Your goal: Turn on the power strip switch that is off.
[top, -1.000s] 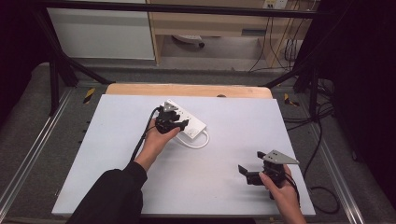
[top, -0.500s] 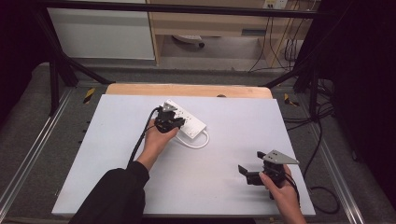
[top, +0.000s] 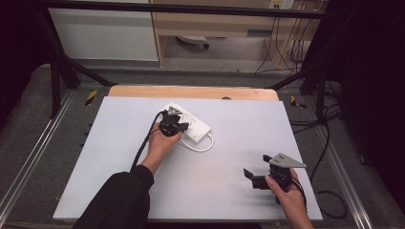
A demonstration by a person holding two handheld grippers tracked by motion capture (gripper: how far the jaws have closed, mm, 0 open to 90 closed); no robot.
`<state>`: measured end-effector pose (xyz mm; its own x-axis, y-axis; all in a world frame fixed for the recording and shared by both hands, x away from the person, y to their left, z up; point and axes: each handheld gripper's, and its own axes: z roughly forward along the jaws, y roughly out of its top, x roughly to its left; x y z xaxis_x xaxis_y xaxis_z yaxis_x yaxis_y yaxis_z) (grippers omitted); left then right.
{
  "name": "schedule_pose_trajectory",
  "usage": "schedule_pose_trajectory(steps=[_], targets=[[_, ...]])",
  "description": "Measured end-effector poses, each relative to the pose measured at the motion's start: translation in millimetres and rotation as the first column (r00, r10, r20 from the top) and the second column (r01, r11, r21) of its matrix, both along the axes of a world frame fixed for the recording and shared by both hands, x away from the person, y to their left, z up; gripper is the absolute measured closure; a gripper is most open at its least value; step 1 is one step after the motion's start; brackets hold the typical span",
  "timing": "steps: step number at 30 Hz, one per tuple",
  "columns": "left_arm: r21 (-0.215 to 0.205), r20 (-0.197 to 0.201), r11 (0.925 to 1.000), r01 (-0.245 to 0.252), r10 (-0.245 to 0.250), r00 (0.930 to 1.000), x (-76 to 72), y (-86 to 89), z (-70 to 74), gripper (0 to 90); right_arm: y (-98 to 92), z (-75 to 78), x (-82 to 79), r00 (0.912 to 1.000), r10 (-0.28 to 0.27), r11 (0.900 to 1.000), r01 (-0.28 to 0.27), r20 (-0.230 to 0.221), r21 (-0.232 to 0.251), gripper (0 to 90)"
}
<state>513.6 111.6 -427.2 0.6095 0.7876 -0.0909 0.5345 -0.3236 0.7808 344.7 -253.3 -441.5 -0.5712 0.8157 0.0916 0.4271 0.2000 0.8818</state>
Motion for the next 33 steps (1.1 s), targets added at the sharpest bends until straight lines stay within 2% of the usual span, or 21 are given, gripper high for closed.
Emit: schedule_pose_trajectory(steps=[4,14,33], targets=[[-0.005,-0.003,0.9998,-0.017,0.017,0.9998,1.5,1.4,-0.9,90.0,-0.2,0.1,-0.1,1.0,-0.001,1.0,0.001,0.002,0.0,2.9],[0.005,-0.002,1.0,0.003,-0.003,1.0,1.2,-0.9,-2.5,90.0,0.2,0.2,-0.3,1.0,0.001,1.0,-0.001,0.0,0.0,2.9],[0.011,0.008,0.9999,0.01,-0.01,0.9999,1.2,-2.8,-5.0,90.0,0.7,0.1,-0.4,1.0,0.003,1.0,-0.003,0.0,-0.005,2.8]])
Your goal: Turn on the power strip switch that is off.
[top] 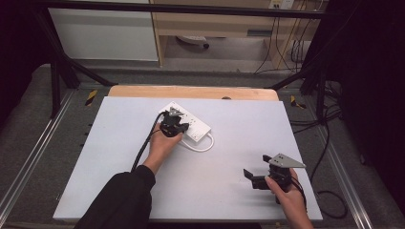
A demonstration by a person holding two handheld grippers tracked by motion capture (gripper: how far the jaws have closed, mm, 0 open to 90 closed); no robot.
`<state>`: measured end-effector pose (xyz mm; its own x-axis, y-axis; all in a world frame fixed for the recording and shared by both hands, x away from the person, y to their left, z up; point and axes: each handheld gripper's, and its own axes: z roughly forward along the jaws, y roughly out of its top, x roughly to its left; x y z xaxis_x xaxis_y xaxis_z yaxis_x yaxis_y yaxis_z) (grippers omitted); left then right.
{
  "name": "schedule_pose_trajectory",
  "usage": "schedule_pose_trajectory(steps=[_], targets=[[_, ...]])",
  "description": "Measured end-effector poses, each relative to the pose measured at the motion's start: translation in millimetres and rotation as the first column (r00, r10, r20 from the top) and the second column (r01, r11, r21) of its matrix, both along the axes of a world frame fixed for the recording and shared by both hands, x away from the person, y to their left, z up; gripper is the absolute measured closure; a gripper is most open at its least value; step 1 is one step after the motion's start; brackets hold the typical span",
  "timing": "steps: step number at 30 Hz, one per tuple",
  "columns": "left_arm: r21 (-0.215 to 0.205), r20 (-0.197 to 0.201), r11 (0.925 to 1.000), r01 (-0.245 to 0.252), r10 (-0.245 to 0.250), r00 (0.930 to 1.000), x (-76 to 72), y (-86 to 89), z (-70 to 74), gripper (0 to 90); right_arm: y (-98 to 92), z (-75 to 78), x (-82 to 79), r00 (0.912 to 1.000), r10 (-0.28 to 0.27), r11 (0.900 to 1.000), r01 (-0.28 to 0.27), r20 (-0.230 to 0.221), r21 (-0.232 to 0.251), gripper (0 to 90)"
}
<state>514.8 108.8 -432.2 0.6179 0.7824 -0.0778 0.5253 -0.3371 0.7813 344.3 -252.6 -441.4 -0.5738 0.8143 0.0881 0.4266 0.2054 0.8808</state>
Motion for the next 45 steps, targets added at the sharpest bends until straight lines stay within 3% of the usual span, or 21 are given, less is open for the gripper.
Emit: schedule_pose_trajectory(steps=[15,17,19,27,35,45], targets=[[0.016,-0.008,0.9998,0.01,-0.01,0.9999,-1.8,-1.0,-1.2,90.0,0.7,-0.3,-0.1,1.0,0.0,1.0,0.0,-0.001,-0.003,2.8],[-0.004,-0.014,0.9998,0.02,-0.02,0.9997,-2.7,-3.1,-2.5,90.0,0.7,-0.5,0.0,1.0,0.001,1.0,-0.001,-0.002,-0.006,2.8],[0.01,-0.003,0.9998,0.017,-0.017,0.9998,-3.9,-5.8,-2.2,90.0,0.9,-0.5,-0.1,1.0,0.001,1.0,-0.001,-0.002,-0.006,2.8],[-0.005,0.014,0.9999,0.01,-0.01,0.9999,-3.3,-4.9,-4.6,90.0,0.0,-0.8,0.1,1.0,-0.002,1.0,0.002,-0.003,-0.003,2.8],[-0.023,0.0,0.9997,0.005,-0.005,1.0,-3.4,-2.9,-4.3,90.0,0.1,-0.7,0.2,1.0,0.0,1.0,0.0,-0.003,-0.005,2.8],[-0.027,0.01,0.9996,-0.001,0.001,1.0,-1.9,0.9,-2.9,90.0,-0.4,-0.5,0.1,1.0,-0.005,1.0,0.005,-0.004,-0.001,2.8]])
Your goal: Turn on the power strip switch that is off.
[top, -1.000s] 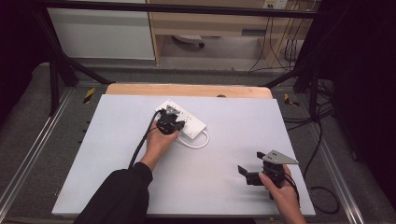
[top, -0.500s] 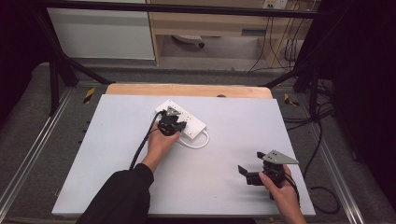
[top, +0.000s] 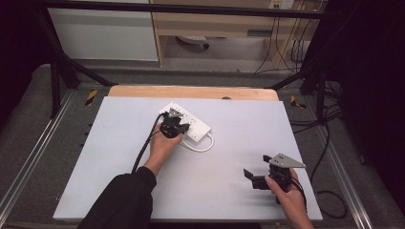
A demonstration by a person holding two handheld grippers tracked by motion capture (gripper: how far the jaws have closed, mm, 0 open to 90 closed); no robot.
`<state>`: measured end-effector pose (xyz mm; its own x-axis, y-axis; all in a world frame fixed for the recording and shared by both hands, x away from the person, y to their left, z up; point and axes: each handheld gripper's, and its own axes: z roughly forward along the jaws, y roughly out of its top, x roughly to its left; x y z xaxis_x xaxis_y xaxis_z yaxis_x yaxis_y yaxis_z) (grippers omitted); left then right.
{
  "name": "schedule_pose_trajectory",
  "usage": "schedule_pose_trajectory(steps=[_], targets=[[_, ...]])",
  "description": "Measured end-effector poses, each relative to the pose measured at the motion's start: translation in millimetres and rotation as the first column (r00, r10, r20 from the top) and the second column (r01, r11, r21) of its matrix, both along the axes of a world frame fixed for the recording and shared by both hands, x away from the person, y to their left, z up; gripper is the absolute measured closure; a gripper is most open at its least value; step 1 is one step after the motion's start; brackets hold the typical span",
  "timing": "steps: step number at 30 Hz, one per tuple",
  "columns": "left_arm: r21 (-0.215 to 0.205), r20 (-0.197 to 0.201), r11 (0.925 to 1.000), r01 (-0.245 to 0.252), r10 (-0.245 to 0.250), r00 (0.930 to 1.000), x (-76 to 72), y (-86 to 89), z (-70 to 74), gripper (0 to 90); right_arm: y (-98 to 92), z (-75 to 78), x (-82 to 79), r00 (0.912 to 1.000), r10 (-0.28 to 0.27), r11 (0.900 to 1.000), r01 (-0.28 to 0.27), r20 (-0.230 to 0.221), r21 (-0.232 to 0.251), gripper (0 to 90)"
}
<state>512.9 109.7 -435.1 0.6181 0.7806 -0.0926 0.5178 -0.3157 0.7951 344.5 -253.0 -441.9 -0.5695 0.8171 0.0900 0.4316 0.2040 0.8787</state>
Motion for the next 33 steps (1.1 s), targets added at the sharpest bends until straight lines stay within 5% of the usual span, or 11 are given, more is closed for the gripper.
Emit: schedule_pose_trajectory(steps=[17,28,33], targets=[[-0.001,0.024,1.0,0.006,-0.006,0.9997,-0.1,3.0,3.4,90.0,-0.8,0.0,0.2,1.0,-0.002,1.0,0.002,0.001,0.002,2.8],[0.006,0.061,1.0,0.007,-0.007,0.9981,-3.2,6.3,11.1,68.5,-0.4,0.4,0.2,1.0,-0.002,1.0,0.002,0.004,0.003,2.8],[-0.021,0.059,0.9998,-0.003,0.005,0.9983,-4.1,7.7,14.3,57.5,-0.5,0.6,0.0,1.0,0.0,1.0,0.0,0.006,0.0,2.8]])
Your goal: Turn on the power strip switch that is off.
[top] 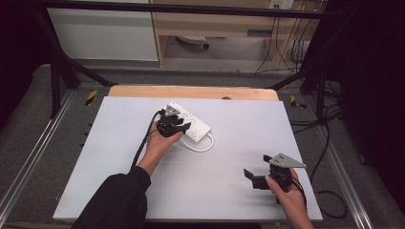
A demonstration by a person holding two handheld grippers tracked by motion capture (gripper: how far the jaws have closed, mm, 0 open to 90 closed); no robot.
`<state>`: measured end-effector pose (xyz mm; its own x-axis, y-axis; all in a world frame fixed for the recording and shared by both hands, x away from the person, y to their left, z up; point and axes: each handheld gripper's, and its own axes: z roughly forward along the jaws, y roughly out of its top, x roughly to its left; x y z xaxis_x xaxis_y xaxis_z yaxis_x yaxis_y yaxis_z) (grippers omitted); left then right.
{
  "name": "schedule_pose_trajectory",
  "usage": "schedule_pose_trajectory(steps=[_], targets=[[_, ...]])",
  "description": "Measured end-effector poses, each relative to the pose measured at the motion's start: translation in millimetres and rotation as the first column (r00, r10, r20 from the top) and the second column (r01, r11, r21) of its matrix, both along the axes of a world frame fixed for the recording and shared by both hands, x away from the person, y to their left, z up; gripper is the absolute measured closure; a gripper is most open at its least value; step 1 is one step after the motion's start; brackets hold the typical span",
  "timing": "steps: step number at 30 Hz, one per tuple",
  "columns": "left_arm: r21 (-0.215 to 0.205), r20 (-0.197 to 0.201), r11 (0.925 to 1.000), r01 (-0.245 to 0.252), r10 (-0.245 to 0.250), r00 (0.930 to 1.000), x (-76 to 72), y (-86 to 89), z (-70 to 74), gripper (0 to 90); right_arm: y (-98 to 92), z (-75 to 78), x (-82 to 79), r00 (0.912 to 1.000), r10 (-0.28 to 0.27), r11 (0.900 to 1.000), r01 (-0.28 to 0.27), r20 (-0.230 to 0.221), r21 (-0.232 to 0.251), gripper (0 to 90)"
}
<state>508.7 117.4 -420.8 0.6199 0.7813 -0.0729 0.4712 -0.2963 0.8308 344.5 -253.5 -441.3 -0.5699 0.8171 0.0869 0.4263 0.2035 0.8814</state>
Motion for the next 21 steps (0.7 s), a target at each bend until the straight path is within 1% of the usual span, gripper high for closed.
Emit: schedule_pose_trajectory(steps=[2,3,7,11,13,16,19,21], targets=[[-0.002,0.002,1.0,-0.005,0.005,1.0,-0.1,0.7,1.0,51.1,-0.2,-0.1,0.1,1.0,0.0,1.0,0.0,0.0,-0.001,2.8],[-0.012,0.002,0.9999,-0.005,0.005,1.0,-0.1,1.0,1.4,47.7,-0.4,0.0,0.1,1.0,0.001,1.0,-0.001,-0.001,-0.001,2.8],[-0.023,-0.007,0.9997,-0.012,0.012,0.9999,-0.1,2.1,2.7,36.9,-0.1,0.0,0.2,1.0,0.0,1.0,0.0,0.001,0.0,2.8],[-0.014,-0.007,0.9998,-0.012,0.012,0.9999,-0.6,1.8,2.8,26.2,0.1,-0.1,0.2,1.0,0.001,1.0,-0.001,-0.001,-0.002,2.8],[-0.016,-0.007,0.9997,-0.017,0.017,0.9998,-0.7,1.5,2.7,21.5,0.1,-0.2,0.2,1.0,0.001,1.0,-0.001,-0.003,-0.002,2.8],[-0.015,-0.006,0.9998,-0.014,0.014,0.9999,-1.1,1.2,3.1,17.6,0.1,0.0,0.3,1.0,0.001,1.0,-0.001,-0.001,0.0,2.7],[-0.032,-0.008,0.9995,0.003,-0.004,1.0,-1.6,1.1,3.3,14.2,0.3,-0.1,0.2,1.0,0.002,1.0,-0.002,-0.001,-0.002,2.7],[-0.039,-0.006,0.9993,0.001,-0.001,1.0,-1.7,1.0,3.8,11.5,0.4,-0.2,0.3,1.0,0.002,1.0,-0.002,-0.001,-0.002,2.7]])
